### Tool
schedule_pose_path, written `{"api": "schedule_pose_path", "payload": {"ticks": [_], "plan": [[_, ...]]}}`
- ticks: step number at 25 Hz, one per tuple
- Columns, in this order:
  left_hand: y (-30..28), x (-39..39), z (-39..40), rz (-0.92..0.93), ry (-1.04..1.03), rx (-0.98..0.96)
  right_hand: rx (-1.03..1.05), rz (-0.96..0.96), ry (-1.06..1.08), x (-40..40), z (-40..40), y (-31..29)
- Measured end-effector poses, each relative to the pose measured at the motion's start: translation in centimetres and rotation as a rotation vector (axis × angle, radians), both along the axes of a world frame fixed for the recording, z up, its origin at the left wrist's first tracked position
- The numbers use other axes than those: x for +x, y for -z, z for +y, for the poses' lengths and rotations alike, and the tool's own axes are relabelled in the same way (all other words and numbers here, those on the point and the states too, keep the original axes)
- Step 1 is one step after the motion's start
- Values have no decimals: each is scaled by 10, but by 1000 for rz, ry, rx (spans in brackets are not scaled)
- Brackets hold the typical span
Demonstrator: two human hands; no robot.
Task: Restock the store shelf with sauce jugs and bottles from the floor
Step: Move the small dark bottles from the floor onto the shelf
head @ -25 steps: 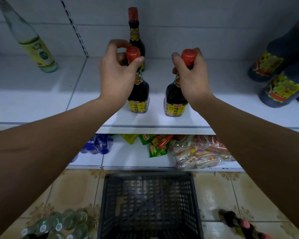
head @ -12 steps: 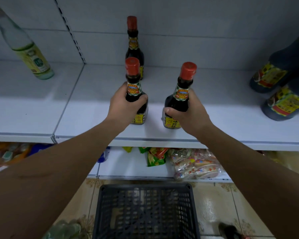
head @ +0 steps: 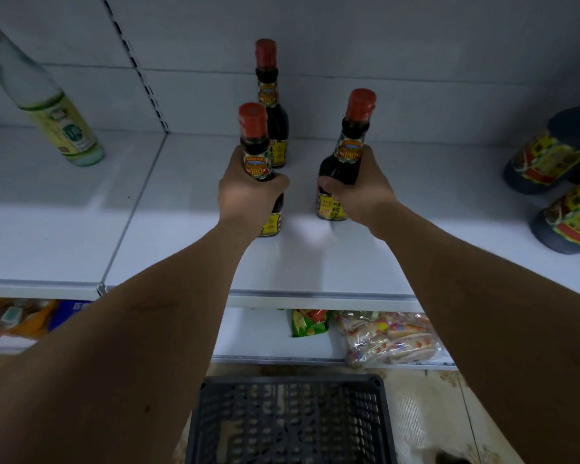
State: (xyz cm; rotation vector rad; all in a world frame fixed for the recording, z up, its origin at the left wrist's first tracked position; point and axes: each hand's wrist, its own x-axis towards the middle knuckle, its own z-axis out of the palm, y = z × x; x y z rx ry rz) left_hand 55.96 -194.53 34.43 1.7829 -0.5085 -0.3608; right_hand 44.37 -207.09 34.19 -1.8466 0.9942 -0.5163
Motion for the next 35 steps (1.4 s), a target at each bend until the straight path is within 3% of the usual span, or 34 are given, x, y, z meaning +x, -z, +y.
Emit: {"api": "schedule_pose_path", "payload": {"ticks": [5,11,30,35], "plan": [[16,7,-4,-46,-65,16,-17,-1,-3,41,-29,8],[25,10,-10,-261,-159,36,-21,13,11,79,-52,11],[30,18,-22,-359,-115,28,-27,-21,78,94,-56,21],[29,18,-21,-334,-87,41,203,-19,220,80,-37,23]]}}
